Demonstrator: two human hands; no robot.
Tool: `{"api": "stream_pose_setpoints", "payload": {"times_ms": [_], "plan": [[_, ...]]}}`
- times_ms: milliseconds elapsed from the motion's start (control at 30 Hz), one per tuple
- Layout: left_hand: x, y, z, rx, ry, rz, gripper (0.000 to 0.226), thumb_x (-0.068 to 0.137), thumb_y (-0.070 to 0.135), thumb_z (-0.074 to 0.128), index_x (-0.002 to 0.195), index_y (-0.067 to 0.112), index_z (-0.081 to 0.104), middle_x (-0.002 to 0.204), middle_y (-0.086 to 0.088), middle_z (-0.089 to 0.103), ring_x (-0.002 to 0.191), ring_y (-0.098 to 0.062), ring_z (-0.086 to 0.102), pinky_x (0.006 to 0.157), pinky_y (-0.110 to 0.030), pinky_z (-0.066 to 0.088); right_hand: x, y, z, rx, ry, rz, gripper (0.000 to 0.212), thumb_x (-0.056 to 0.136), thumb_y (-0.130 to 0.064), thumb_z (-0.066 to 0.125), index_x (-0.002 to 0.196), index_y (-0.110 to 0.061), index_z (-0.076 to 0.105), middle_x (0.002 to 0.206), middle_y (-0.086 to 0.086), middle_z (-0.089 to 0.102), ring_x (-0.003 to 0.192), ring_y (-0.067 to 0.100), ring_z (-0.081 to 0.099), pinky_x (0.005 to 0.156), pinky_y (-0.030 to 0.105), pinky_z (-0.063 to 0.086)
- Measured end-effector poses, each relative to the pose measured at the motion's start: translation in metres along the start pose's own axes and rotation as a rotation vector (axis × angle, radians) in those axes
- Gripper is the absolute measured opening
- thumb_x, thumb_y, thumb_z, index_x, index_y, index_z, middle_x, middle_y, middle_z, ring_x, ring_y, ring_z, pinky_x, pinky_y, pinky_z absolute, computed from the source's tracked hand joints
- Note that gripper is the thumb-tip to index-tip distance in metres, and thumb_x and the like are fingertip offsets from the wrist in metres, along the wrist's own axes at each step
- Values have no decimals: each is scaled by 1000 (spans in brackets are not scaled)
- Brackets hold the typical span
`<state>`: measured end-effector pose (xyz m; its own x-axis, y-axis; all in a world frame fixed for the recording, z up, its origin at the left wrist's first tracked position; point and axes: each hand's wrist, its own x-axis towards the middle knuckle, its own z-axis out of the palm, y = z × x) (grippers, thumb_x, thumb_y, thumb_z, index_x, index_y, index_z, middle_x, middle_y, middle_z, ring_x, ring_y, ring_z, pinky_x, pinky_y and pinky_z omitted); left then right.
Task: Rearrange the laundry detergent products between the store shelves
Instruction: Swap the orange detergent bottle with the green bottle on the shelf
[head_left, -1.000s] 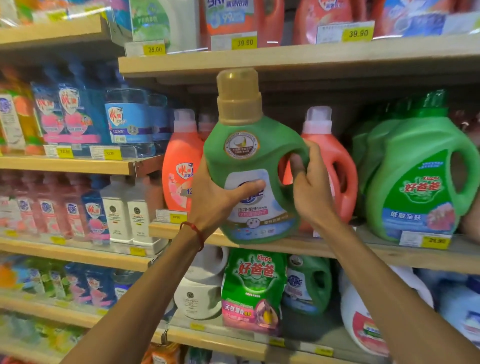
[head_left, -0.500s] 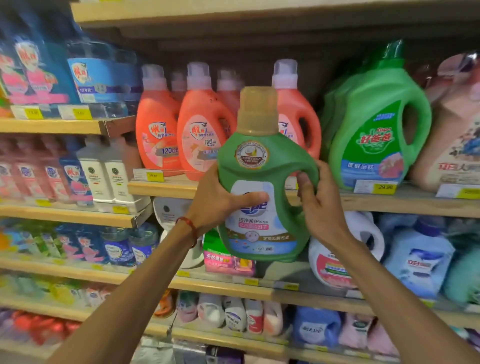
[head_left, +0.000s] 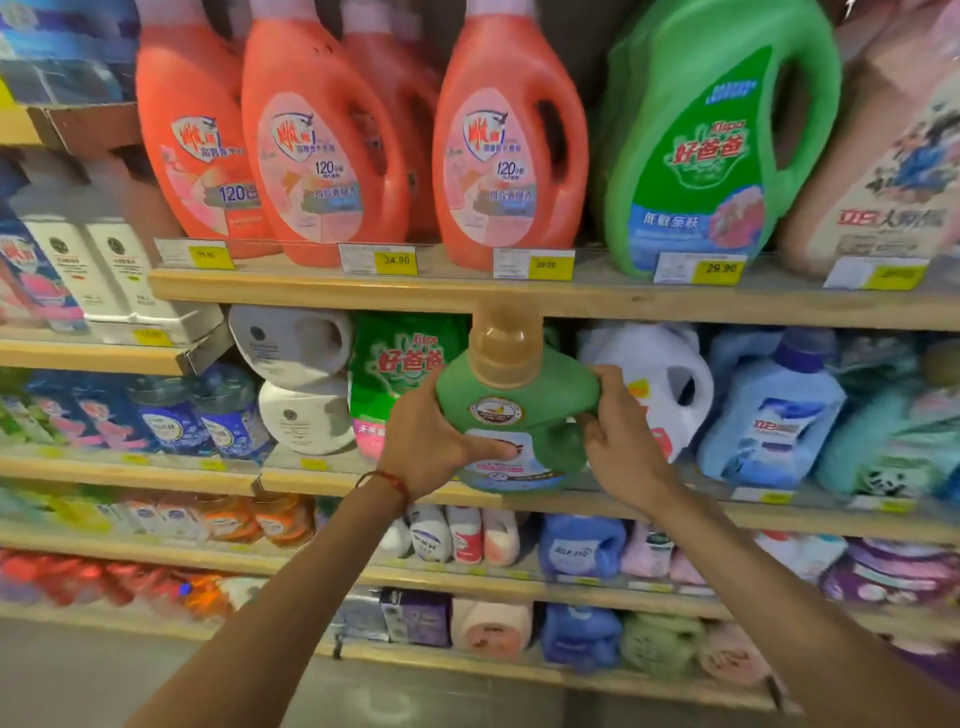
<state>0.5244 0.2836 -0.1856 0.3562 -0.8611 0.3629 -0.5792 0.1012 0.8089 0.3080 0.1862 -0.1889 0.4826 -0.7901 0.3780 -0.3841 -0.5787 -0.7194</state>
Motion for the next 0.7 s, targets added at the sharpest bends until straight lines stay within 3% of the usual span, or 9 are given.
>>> {"api": "stream_pose_setpoints", "payload": {"times_ms": [33, 167, 367, 567, 700], "plan": [[3, -7, 7, 0, 5, -12, 94, 37, 60, 94, 119, 28, 60, 105, 14, 75, 96, -6, 72, 84, -39, 61, 2, 6, 3, -16, -5, 16, 41, 91, 9, 45, 118, -21, 39, 106, 8, 57, 93, 23, 55, 71, 34, 42], [28, -32, 27, -6, 4, -17, 96, 34, 65, 90, 118, 37, 52, 103, 18, 71, 96, -8, 68, 85, -37, 59, 16, 27, 17, -58, 40, 71, 42, 82, 3, 42, 121, -13, 43, 104, 10, 59, 89, 24, 56, 69, 34, 40], [65, -75, 46, 77, -50, -37, 114, 32, 73, 87, 128, 23, 54, 111, 5, 72, 100, -19, 68, 84, -44, 59, 41, 53, 44, -89, 96, 161, 44, 83, 7, 44, 125, -5, 47, 107, 15, 61, 92, 29, 58, 70, 32, 38], [87, -112, 59, 47, -82, -90, 109, 34, 57, 98, 126, 21, 53, 108, 4, 72, 95, -18, 68, 82, -43, 61, 58, 74, 69, -175, 130, 201, 50, 83, 17, 46, 128, -3, 50, 111, 19, 64, 93, 28, 57, 73, 29, 38], [95, -130, 69, 14, -97, -121, 100, 35, 49, 101, 120, 27, 53, 106, 6, 72, 95, -18, 69, 82, -42, 61, 68, 89, 80, -194, 125, 241, 51, 82, 18, 46, 129, -2, 52, 112, 23, 66, 97, 35, 62, 75, 41, 49]]}}
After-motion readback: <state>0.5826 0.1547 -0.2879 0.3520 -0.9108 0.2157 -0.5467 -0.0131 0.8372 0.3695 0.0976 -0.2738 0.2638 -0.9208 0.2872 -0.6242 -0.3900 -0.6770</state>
